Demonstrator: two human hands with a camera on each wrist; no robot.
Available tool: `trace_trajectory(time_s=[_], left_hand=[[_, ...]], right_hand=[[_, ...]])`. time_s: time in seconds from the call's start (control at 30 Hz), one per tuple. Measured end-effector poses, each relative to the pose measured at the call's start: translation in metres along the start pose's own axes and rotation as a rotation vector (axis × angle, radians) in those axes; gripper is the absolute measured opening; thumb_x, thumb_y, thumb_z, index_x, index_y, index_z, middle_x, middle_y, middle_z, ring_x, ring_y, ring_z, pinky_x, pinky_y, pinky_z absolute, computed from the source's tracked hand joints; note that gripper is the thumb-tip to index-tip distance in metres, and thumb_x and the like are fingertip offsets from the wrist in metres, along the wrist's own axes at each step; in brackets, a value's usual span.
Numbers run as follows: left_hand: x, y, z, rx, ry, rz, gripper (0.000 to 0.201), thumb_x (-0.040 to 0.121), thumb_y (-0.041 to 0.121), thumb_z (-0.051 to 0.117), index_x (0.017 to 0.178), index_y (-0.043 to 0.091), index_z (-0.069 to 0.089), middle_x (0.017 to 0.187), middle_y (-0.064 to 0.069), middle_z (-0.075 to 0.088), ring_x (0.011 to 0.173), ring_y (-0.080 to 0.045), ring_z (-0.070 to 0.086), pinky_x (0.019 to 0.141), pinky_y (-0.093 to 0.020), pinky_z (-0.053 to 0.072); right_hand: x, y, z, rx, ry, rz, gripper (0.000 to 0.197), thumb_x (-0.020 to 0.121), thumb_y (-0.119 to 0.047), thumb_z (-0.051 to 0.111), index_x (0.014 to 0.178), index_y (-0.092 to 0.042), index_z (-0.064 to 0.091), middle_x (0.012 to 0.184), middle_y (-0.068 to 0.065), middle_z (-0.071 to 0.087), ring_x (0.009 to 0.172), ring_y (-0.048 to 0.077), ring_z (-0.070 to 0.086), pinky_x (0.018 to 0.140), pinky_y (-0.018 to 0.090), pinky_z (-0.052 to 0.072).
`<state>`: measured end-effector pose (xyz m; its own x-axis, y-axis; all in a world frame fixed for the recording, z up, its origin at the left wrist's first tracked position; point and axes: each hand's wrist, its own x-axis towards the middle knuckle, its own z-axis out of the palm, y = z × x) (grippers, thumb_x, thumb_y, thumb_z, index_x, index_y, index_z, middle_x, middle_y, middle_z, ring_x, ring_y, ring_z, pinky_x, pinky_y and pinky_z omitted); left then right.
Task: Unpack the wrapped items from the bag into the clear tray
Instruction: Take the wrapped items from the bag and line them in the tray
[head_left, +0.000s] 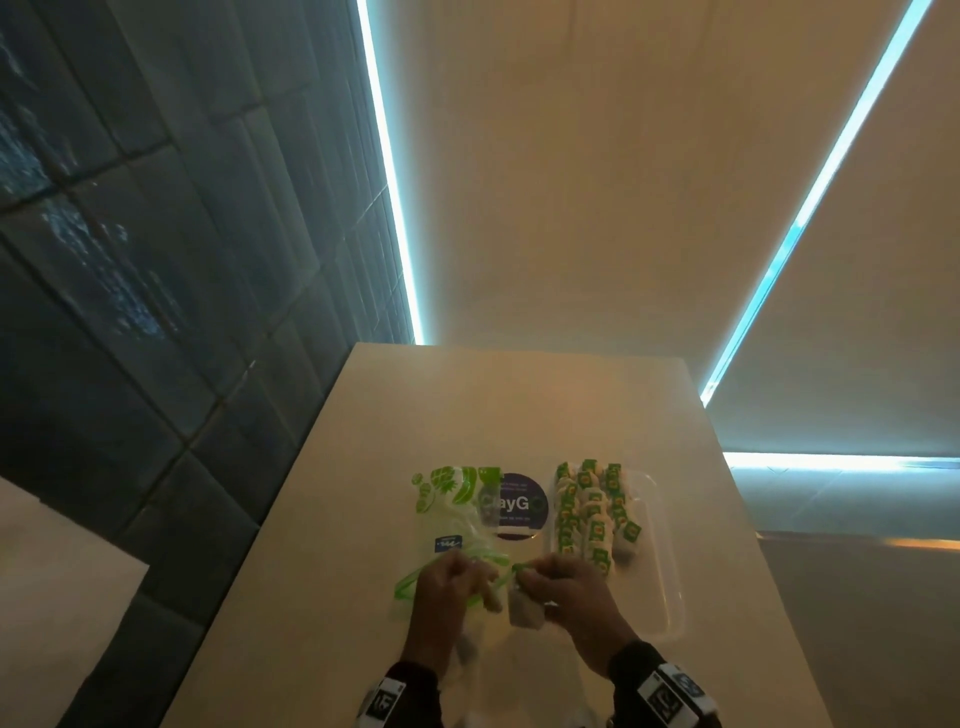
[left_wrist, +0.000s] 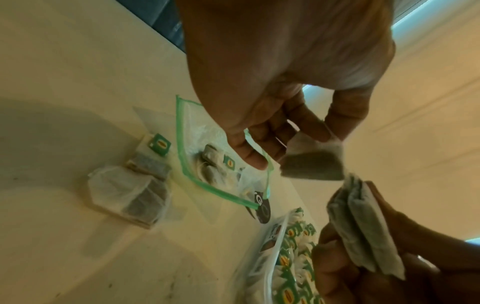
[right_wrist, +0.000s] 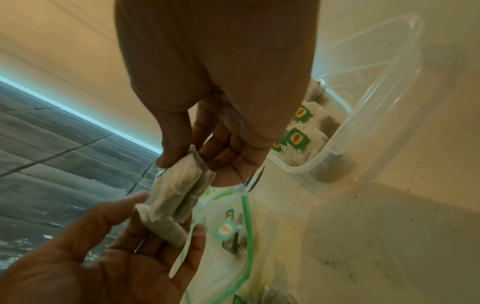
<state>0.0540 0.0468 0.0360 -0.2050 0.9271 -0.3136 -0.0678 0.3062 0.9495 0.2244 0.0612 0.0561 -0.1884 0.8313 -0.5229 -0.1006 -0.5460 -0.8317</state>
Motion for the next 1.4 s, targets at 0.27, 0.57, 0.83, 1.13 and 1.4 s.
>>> trace_trajectory(time_s=[0.27,0.57,0.83,1.13,1.4], left_hand=[[0.003,0.009,-0.003,0.135,-0.086,0.106,0.025,0.084,-0.003,0.067,0.088,0.02,0.076,0.09,0.0,0.076,0.09,-0.016,0.07,0.082,-0.026,0.055],[-0.001,0.019,0.0,0.344,-0.012,0.278,0.032,0.081,0.004,0.07,0.098,0.03,0.065,0.08,0.002,0.071,0.075,-0.003,0.068,0.067,-0.019,0.056],[-0.003,0.019,0.0,0.434,-0.013,0.359,0.027,0.083,0.007,0.069,0.098,0.029,0.065,0.084,0.006,0.071,0.079,0.001,0.067,0.068,-0.016,0.057],[-0.003,0.014,-0.004,0.369,-0.267,0.236,0.032,0.086,-0.002,0.062,0.1,0.027,0.067,0.094,0.005,0.072,0.086,-0.007,0.067,0.074,-0.017,0.053],[-0.006,0.0,-0.003,0.328,-0.358,0.158,0.037,0.08,-0.01,0.062,0.078,0.025,0.076,0.079,-0.003,0.075,0.073,-0.014,0.069,0.066,-0.023,0.051]], right_hand=[[-0.002,-0.016,-0.003,0.027,-0.058,-0.072,0.029,0.086,-0.004,0.065,0.106,0.016,0.059,0.092,0.018,0.066,0.085,0.028,0.063,0.077,0.037,0.054],[-0.005,-0.033,0.002,-0.114,-0.088,-0.121,0.023,0.086,-0.004,0.066,0.1,0.014,0.063,0.092,0.021,0.066,0.08,0.026,0.065,0.068,0.033,0.056],[-0.007,-0.029,0.004,-0.15,-0.08,-0.105,0.018,0.086,-0.006,0.067,0.097,0.008,0.065,0.088,0.015,0.068,0.078,0.024,0.068,0.068,0.035,0.058],[-0.011,-0.039,0.0,-0.167,-0.043,-0.203,0.016,0.083,0.0,0.067,0.095,0.011,0.067,0.084,0.015,0.068,0.074,0.019,0.064,0.067,0.026,0.055],[-0.01,-0.047,-0.011,0.022,-0.045,-0.211,0.019,0.082,0.0,0.066,0.096,0.013,0.065,0.087,0.018,0.068,0.08,0.026,0.066,0.071,0.033,0.058]])
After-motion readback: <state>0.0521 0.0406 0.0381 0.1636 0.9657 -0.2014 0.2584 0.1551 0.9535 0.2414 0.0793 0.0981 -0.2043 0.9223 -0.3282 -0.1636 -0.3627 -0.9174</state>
